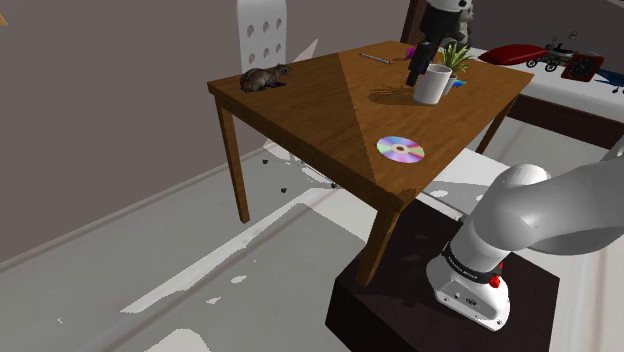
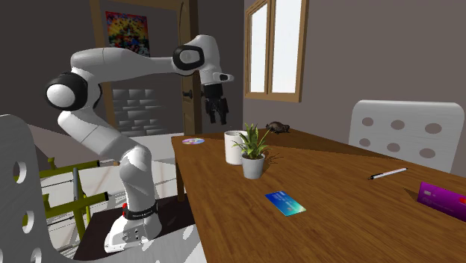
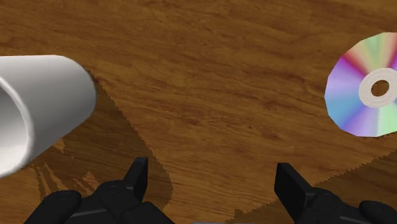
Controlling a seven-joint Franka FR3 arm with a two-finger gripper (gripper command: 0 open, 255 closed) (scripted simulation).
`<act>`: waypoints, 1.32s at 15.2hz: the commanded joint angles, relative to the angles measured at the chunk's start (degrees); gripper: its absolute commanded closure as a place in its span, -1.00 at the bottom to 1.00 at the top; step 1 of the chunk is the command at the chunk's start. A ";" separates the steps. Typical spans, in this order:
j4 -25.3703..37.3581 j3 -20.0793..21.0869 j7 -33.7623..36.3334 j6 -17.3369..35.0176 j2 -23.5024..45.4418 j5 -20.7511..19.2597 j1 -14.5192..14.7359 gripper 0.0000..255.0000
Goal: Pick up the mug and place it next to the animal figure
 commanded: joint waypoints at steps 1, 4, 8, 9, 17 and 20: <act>0.93 -2.76 -3.25 -0.16 0.82 -1.26 -0.52 -1.00; 3.46 -6.88 -7.95 -0.14 3.36 -2.81 -1.04 -1.00; 7.78 -12.42 -14.30 -0.05 7.69 -4.23 -1.37 -1.00; 8.91 -13.70 -15.78 -0.03 8.83 -4.43 -1.39 -1.00; 2.38 -14.48 -15.42 5.59 7.88 -5.15 -1.76 -1.00; 2.38 -14.48 -15.42 5.59 7.88 -5.15 -1.76 -1.00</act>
